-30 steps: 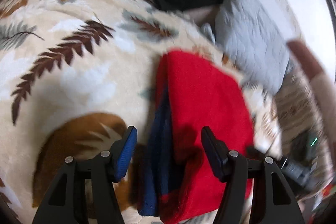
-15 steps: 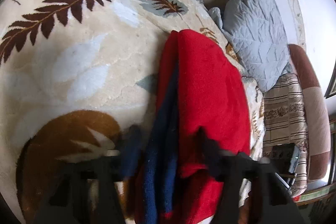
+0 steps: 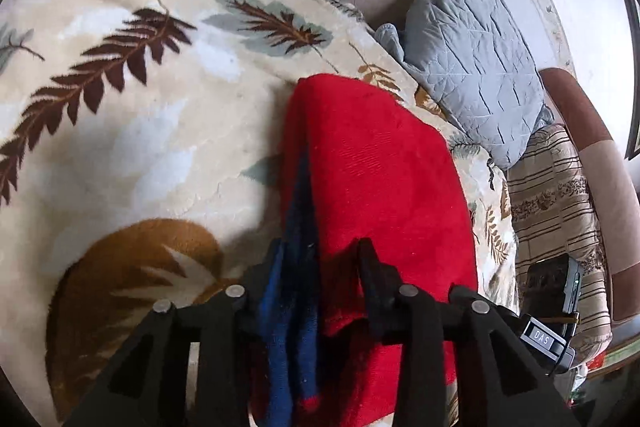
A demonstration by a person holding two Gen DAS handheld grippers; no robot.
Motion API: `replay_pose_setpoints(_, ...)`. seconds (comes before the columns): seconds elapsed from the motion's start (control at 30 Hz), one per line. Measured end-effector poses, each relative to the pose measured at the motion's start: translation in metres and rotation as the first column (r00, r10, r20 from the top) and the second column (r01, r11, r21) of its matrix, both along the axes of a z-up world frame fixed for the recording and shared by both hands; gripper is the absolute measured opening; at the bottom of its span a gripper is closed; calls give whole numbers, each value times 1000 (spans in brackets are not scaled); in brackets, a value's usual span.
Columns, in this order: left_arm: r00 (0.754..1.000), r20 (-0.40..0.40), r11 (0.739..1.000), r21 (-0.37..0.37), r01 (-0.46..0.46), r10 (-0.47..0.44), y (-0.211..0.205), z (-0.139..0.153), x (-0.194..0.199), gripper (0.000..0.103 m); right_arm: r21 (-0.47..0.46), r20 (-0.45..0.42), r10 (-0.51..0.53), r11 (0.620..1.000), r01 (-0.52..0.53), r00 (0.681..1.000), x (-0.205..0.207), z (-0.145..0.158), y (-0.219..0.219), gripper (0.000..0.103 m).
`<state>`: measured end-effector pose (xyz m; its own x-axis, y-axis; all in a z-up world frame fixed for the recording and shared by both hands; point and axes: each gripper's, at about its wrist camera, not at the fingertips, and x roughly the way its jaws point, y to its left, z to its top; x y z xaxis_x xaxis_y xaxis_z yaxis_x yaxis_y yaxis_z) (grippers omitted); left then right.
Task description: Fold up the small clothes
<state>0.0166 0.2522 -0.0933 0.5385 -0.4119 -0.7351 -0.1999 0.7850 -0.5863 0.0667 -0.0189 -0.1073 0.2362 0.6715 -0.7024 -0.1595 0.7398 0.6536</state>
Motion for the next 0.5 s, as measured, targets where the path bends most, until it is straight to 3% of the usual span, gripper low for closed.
replay_pose_setpoints(0.2,1000,-12,999,-44,9,-10,12,0,14,51,11,0,-11,1000,11,1000,2,2,-2,69)
replay_pose_setpoints(0.3,996,-79,996,-81,26,-33,15,-17,32,53,8,-6,-11,1000,11,1000,3,2,-1,69)
replay_pose_setpoints(0.33,996,-80,996,-86,34,-41,15,-20,35,51,6,-6,-11,1000,11,1000,3,2,-1,69)
replay_pose_setpoints(0.37,996,-62,995,-81,54,-59,14,-19,37,35,3,-6,-11,1000,11,1000,3,2,0,69)
replay_pose_setpoints(0.5,997,-32,997,-36,71,-73,12,-15,34,29,-4,-8,-2,1000,2,1000,4,3,1,69)
